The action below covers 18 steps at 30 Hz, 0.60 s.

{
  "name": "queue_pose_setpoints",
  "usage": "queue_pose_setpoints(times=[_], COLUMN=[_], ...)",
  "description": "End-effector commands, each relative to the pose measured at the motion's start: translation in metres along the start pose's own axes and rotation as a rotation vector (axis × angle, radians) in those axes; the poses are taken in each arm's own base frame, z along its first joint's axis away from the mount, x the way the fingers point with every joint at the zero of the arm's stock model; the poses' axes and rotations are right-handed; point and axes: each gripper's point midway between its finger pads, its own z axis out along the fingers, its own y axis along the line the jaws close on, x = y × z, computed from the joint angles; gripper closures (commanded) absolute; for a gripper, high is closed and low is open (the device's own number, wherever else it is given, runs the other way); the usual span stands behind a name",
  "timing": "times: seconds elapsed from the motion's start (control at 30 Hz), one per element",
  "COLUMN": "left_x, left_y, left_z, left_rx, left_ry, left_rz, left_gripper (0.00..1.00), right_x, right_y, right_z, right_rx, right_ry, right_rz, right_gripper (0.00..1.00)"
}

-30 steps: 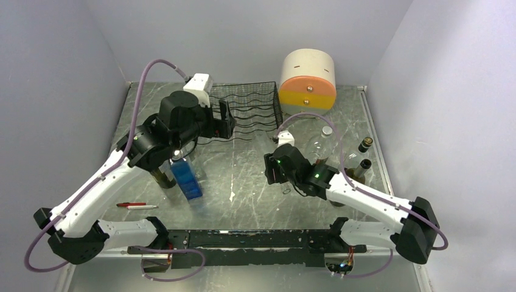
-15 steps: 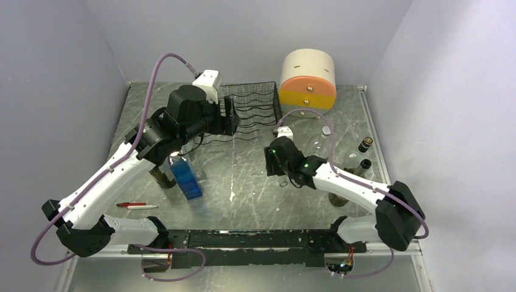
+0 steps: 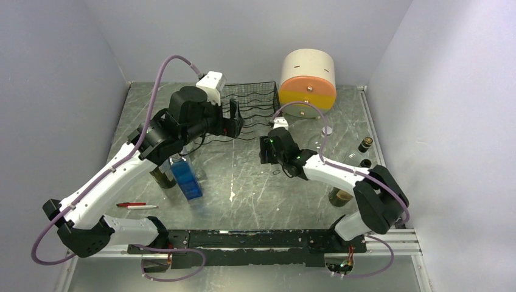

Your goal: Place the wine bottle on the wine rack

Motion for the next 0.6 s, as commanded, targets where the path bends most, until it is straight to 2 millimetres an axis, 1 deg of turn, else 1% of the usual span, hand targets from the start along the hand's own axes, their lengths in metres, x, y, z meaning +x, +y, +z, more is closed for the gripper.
queue_pose_setpoints(times=[0.0, 0.1, 0.13, 0.27, 0.37, 0.43, 0.47, 0.57], left_x=[-0.019, -0.023, -0.024, -0.023, -0.023, -0.023, -0.023, -0.024], left_y=[-0.010, -0.012, -0.013, -0.013, -0.013, -0.014, -0.015, -0.017], left_z=[-0.011, -0.014, -0.015, -0.019, -0.022, -0.024, -0.025, -0.028], left_rx=[0.060, 0.074, 0.078, 0.084, 0.092, 0.100, 0.105, 0.125], left_ry=[-0.073, -0.087, -0.087, -0.085, -0.088, -0.090, -0.092, -0.096], left_rz=[0.017, 0.017, 0.016, 0.015, 0.014, 0.009, 0.012, 0.017], left_gripper=[0.00, 0.00, 0.00, 0.00, 0.00, 0.00, 0.00, 0.00], right_x=[-0.075, -0.087, -0.095, -0.109, -0.112, -0.107, -0.114, -0.115], right_y=[0.010, 0.003, 0.002, -0.009, -0.011, -0.013, -0.011, -0.012], right_z=[0.013, 0.031, 0.035, 0.054, 0.064, 0.071, 0.073, 0.085], right_rx=[-0.041, -0.030, -0.026, 0.004, 0.016, 0.021, 0.017, 0.028], right_ry=[-0.270, -0.300, -0.315, -0.337, -0.334, -0.323, -0.337, -0.330], right_rz=[0.048, 0.068, 0.069, 0.076, 0.088, 0.090, 0.093, 0.076], right_gripper=[1.00, 1.00, 1.00, 1.00, 1.00, 1.00, 1.00, 1.00])
